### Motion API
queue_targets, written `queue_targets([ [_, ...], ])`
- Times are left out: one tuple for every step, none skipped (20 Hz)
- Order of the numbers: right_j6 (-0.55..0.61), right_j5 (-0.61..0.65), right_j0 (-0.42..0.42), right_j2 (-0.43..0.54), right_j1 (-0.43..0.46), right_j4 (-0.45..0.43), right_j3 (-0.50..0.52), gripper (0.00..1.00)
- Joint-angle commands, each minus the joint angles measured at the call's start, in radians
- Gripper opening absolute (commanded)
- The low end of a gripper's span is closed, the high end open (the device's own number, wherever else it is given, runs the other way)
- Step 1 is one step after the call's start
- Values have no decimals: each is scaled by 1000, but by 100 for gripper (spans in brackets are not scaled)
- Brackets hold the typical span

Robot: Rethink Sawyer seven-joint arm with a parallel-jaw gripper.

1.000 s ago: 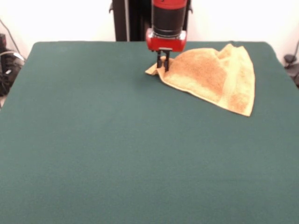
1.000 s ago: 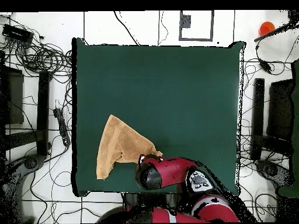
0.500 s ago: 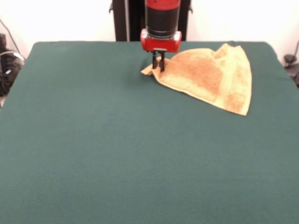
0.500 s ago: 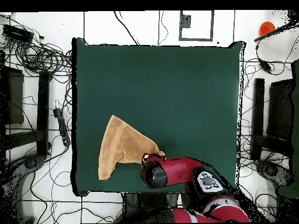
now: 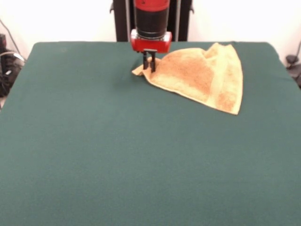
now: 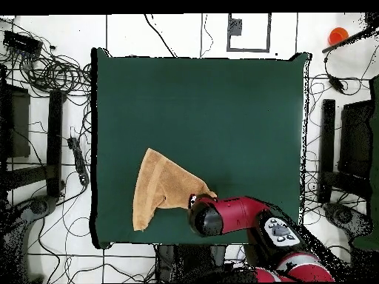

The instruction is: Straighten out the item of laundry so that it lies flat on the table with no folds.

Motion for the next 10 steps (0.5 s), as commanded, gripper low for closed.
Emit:
queue_targets([
  [-142, 186, -26, 94, 10, -37, -124, 0],
  [-139, 196, -27, 97, 6, -35, -123, 0],
  [-137, 205, -27, 100, 1, -32, -123, 0],
  [-137, 213, -28, 103, -3, -31, -122, 0],
  [-141, 224, -30, 109, -8, -29, -121, 0],
  [-144, 236, -30, 113, -12, -29, -122, 0],
  [-144, 245, -33, 120, -17, -24, -119, 0],
  [-142, 249, -36, 126, -18, -22, -116, 0],
  [-138, 249, -31, 123, -17, -26, -124, 0],
  [-130, 239, -26, 119, -17, -33, -132, 0],
])
